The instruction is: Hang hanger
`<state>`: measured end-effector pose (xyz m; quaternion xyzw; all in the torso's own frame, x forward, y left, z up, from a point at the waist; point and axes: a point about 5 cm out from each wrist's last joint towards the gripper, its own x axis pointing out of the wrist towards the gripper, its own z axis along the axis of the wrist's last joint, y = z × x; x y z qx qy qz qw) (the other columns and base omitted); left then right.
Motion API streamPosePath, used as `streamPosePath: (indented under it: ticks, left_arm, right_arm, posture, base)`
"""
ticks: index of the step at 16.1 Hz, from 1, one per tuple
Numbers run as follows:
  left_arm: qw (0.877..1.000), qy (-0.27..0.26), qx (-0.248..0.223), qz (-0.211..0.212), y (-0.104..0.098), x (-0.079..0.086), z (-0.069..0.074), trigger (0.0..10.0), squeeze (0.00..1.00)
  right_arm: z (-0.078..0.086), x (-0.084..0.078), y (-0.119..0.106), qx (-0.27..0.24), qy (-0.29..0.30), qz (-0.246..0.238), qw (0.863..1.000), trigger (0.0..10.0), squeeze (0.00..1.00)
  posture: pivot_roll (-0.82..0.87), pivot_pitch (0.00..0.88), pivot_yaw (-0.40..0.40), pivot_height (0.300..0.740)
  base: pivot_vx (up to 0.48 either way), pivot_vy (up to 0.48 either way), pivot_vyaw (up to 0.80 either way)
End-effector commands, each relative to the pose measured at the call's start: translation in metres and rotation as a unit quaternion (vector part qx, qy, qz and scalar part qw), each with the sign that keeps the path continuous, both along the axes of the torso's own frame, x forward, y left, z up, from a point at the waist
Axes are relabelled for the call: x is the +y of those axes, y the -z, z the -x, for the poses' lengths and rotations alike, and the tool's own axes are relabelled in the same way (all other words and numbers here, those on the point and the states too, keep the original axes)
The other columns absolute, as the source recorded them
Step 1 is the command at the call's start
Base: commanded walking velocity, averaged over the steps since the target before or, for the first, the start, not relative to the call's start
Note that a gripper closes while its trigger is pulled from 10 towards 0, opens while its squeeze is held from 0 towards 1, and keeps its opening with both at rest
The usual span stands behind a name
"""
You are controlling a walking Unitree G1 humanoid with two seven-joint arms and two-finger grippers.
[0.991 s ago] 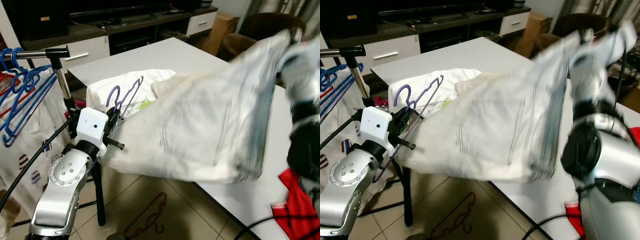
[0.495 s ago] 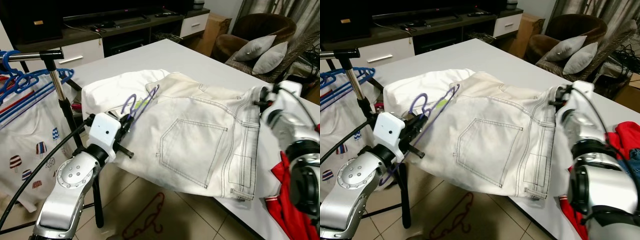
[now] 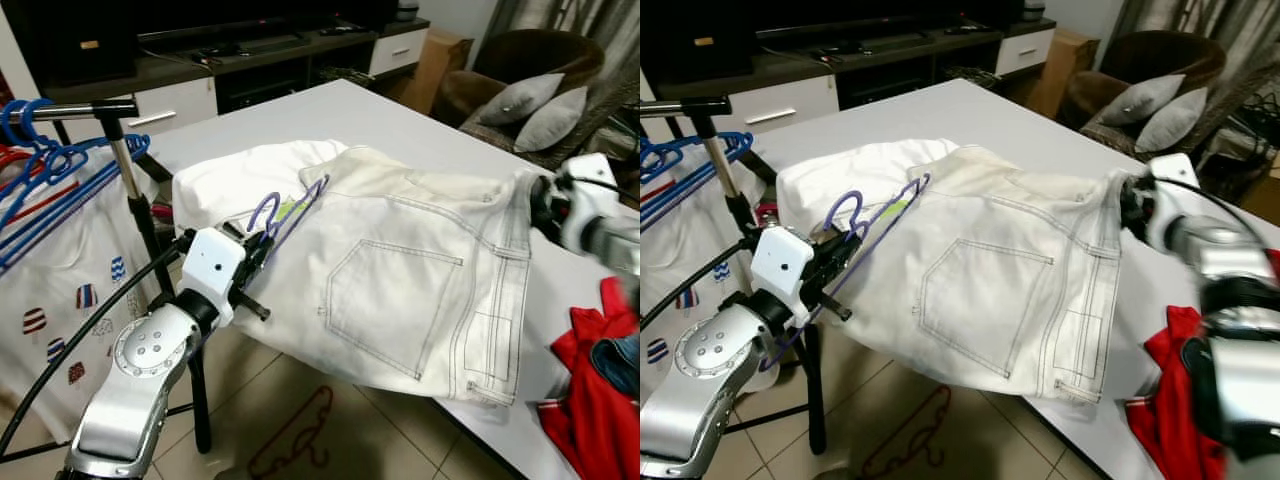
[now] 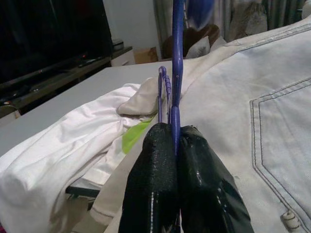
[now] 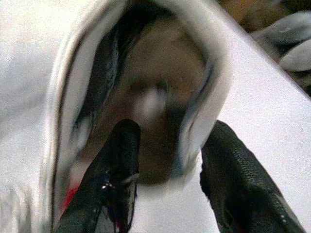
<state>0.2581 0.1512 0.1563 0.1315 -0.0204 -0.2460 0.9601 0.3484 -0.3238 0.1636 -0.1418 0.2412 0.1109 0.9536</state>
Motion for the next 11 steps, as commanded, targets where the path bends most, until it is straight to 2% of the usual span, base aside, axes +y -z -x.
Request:
streamPosePath:
  ticks: [1,3,5,6,8,9,10,11]
  left_arm:
    - [1.000,0.007,0.001,0.001,-0.002,-0.002,-0.002,10.0,0.00]
    - [1.000,0.004,0.008,0.006,-0.001,-0.002,-0.005,10.0,0.00]
    - [1.000,0.009,0.010,0.007,0.000,-0.003,-0.006,10.0,0.00]
    - [1.000,0.012,0.011,0.007,0.000,-0.004,-0.007,10.0,0.00]
    - [1.000,0.003,0.018,0.008,0.001,-0.001,-0.008,10.0,0.00]
    - [1.000,-0.015,0.013,0.005,0.001,0.002,-0.008,10.0,0.00]
    - [0.999,-0.037,0.014,0.021,0.001,0.004,-0.008,10.0,0.00]
    - [0.999,-0.043,0.013,0.026,0.001,0.004,-0.008,10.0,0.00]
  right_arm:
    - [0.012,-0.014,0.003,0.044,-0.025,0.038,0.998,10.0,1.00]
    - [0.022,-0.031,0.000,0.038,0.006,0.039,0.998,10.0,1.00]
    - [0.029,-0.040,0.001,0.042,0.014,0.048,0.998,10.0,1.00]
    - [0.034,-0.045,0.000,0.038,0.015,0.038,0.998,10.0,1.00]
    - [0.036,-0.050,-0.028,-0.041,-0.007,-0.025,0.999,10.0,1.00]
    - [0.034,-0.043,-0.054,-0.126,-0.014,-0.084,0.988,10.0,1.00]
    - [0.036,-0.033,-0.072,-0.190,-0.008,-0.123,0.974,10.0,1.00]
    - [0.037,-0.029,-0.076,-0.209,-0.002,-0.131,0.969,10.0,1.00]
  posture:
    - [0.04,0.000,-0.066,0.740]
    - [0.03,0.000,-0.055,0.740]
    - [0.03,0.000,-0.048,0.740]
    - [0.03,0.000,-0.046,0.740]
    - [0.03,0.000,-0.047,0.740]
    - [0.02,0.000,-0.047,0.740]
    - [0.02,0.000,-0.043,0.740]
    - [0.02,0.000,-0.043,0.740]
  base:
    - [0.000,0.000,0.00]
    - [0.000,0.000,0.00]
    - [0.000,0.000,0.00]
    - [0.000,0.000,0.00]
    - [0.000,0.000,0.00]
    - [0.000,0.000,0.00]
    - [0.000,0.000,0.00]
    - [0.000,0.000,0.00]
